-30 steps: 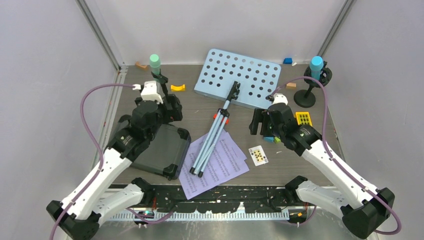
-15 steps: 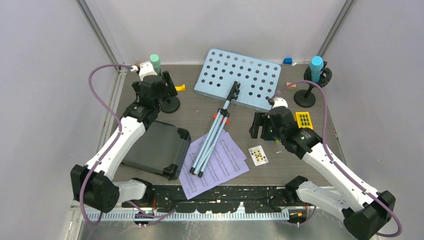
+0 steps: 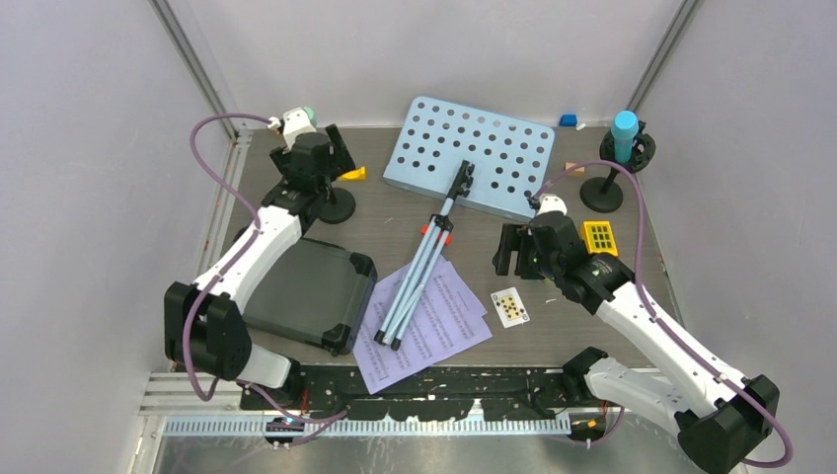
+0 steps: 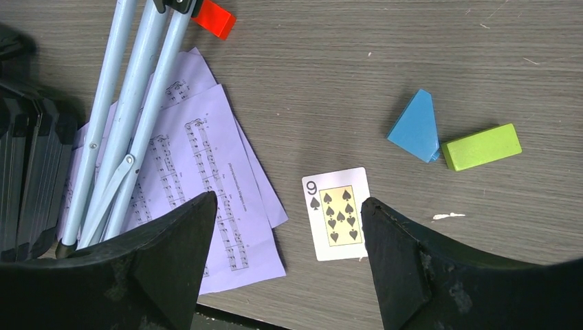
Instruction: Pack up the instrument practice props
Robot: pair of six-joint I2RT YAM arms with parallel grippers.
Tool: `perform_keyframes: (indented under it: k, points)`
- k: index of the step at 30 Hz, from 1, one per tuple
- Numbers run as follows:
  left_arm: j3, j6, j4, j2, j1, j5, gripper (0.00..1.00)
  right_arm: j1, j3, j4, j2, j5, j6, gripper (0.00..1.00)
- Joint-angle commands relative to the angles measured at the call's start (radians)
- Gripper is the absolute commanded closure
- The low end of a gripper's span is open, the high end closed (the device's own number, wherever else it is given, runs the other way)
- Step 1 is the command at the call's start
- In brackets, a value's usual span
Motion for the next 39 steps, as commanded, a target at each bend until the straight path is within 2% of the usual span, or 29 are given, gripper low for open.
perform_keyframes:
  k: [1,5,11,17,36,39]
  points:
    - [0.039,0.010,0.141,0.049,0.008,-0.089,0.04,0.002,-0.004,0.021,0.002,0.005,-0.015,0.18]
    - [0.051,0.048,0.222,0.102,0.008,-0.103,0.05,0.002,-0.013,0.022,0.001,0.008,-0.024,0.18]
    - [0.074,0.098,0.252,0.160,0.008,-0.167,0.11,0.002,-0.020,0.022,0.004,0.008,-0.024,0.18]
    - [0.095,0.139,0.264,0.199,0.008,-0.212,0.23,0.002,-0.028,0.031,0.016,-0.012,-0.017,0.18]
    - [0.147,0.212,0.242,0.286,0.008,-0.233,0.49,0.002,-0.021,0.025,0.017,-0.013,-0.025,0.18]
    - [0.152,0.223,0.234,0.284,0.008,-0.234,0.56,0.001,-0.015,0.020,0.020,-0.014,-0.028,0.18]
